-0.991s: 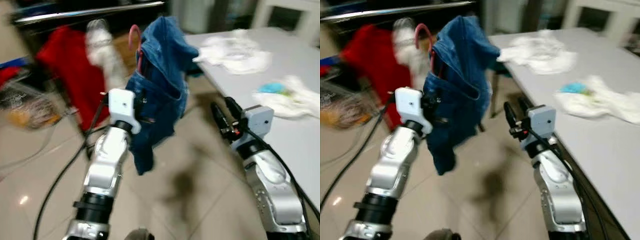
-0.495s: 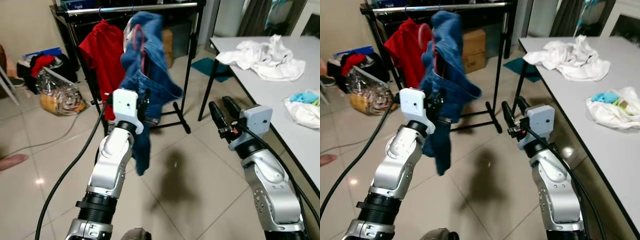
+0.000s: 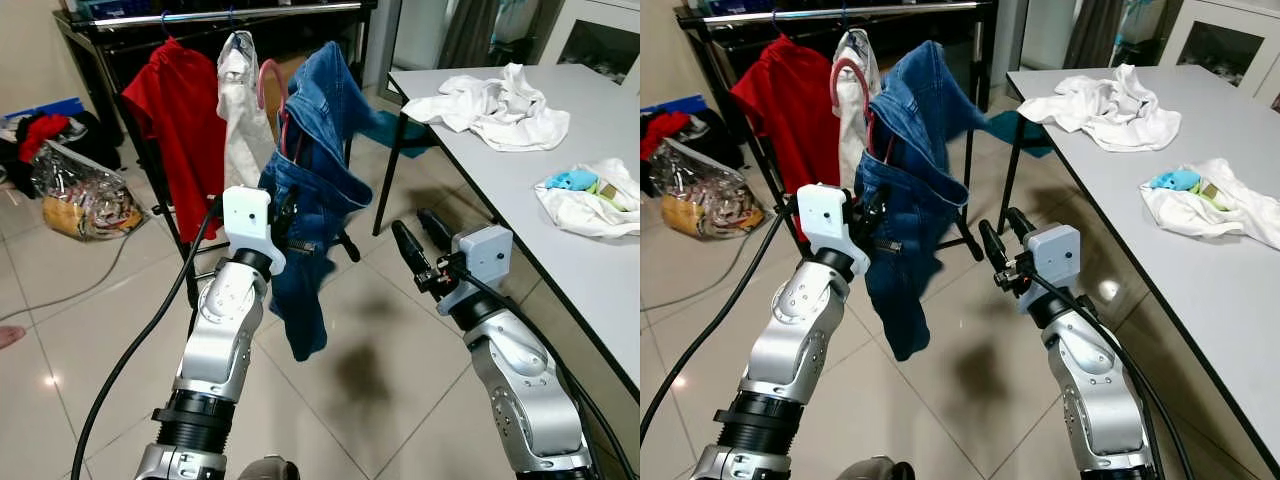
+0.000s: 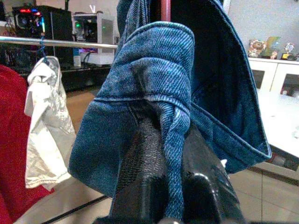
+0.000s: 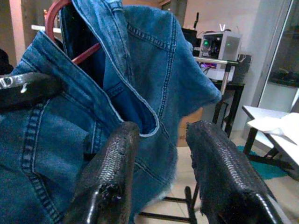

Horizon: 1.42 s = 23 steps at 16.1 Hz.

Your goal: Hang hanger

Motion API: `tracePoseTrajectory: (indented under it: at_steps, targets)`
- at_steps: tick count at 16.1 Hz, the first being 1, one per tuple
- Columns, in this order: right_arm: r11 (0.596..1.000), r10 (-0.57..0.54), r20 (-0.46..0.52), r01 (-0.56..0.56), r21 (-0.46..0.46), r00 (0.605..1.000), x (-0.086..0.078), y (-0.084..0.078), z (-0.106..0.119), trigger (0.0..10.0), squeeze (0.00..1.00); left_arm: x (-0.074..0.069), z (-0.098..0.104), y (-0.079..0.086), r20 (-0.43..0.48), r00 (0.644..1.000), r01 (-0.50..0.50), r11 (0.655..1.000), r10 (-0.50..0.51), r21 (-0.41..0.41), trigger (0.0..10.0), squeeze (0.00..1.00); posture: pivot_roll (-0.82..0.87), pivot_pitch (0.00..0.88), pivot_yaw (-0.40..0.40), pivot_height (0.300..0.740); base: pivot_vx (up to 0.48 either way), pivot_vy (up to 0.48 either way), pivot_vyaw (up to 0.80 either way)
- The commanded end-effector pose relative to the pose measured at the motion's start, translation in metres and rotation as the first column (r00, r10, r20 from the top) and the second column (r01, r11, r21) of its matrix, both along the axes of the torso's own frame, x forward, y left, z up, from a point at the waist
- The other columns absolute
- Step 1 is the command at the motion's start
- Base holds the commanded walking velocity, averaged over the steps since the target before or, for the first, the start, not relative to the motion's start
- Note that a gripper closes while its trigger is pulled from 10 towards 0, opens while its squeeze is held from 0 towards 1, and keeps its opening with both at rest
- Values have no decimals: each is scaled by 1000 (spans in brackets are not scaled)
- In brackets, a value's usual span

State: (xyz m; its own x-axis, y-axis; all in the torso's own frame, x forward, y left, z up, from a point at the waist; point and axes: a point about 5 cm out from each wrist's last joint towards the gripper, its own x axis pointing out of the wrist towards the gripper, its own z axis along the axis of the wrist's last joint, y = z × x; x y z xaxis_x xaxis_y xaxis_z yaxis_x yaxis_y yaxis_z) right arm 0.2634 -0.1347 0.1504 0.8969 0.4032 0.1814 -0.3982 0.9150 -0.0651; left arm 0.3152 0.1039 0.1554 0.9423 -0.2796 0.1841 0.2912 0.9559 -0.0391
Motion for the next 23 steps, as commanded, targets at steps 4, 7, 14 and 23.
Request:
tracePoseTrajectory:
  at_steps: [4,7,14,23]
  targets:
    - [1000,4,-12,-4,-28,1000,1,-1,-10,10000,0,-3,-2,9,26,999,-38,999,39,-37,10000,0,43,0,9,723,0,0,0]
    - [999,6,-25,-7,-35,1000,-1,-3,-16,10000,0,-4,-11,15,-12,996,-91,995,91,-44,10000,0,40,2,13,723,0,0,0]
    - [999,-11,-61,8,-47,998,-7,-11,-34,10000,0,-10,-29,15,-43,995,-90,996,90,-5,10000,0,23,5,12,723,0,0,0]
    - [996,75,-90,-79,-39,993,-14,-7,-50,10000,0,-10,-39,16,-35,996,-76,996,77,38,10000,0,22,0,12,723,0,0,0]
